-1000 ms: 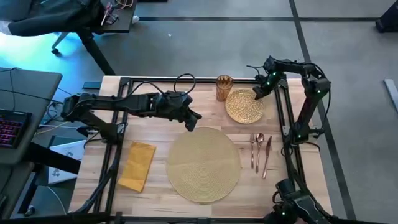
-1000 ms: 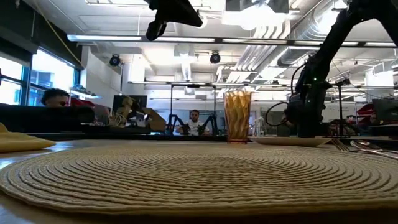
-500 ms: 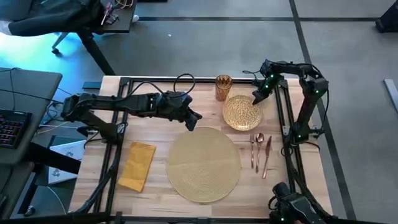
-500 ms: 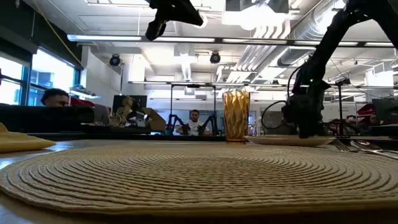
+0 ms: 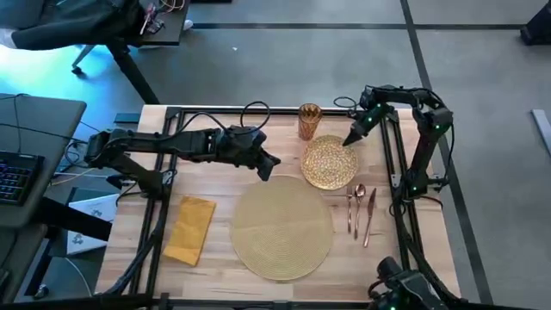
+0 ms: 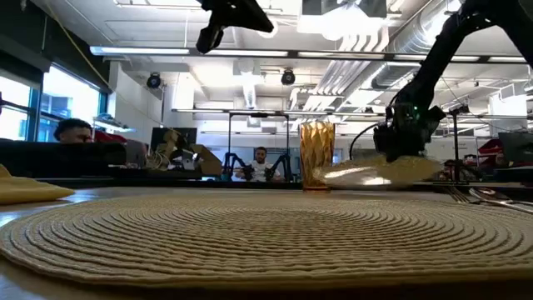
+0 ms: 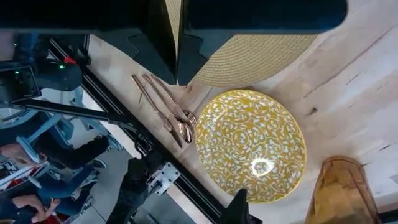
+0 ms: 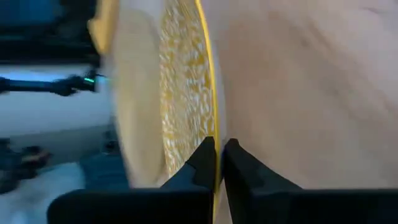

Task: Set table place
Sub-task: Put the yellow plate on the center of the yellow tablemat

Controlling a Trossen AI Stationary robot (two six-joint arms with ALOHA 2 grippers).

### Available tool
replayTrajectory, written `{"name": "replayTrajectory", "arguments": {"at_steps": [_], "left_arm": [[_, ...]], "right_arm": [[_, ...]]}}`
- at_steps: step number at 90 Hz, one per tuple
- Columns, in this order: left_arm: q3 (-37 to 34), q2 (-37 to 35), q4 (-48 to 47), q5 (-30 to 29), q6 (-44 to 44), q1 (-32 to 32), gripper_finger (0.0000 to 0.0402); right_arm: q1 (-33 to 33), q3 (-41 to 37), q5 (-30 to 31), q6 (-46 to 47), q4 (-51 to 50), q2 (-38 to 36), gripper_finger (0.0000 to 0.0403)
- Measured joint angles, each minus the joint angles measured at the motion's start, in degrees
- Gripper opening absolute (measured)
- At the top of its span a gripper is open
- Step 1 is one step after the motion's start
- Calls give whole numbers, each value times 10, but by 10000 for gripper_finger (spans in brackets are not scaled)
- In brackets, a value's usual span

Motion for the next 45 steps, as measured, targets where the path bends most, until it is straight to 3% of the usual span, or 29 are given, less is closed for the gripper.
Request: {"name": "replayTrajectory", "arguments": {"at_steps": [18, 45], "left_arm": [[37, 0, -13, -14, 37, -11, 0], [132, 0, -153, -68, 77, -15, 0]], "right_arm": [[47, 1, -69, -45, -54, -1, 1], [196, -13, -155, -55, -90, -2, 0]]}}
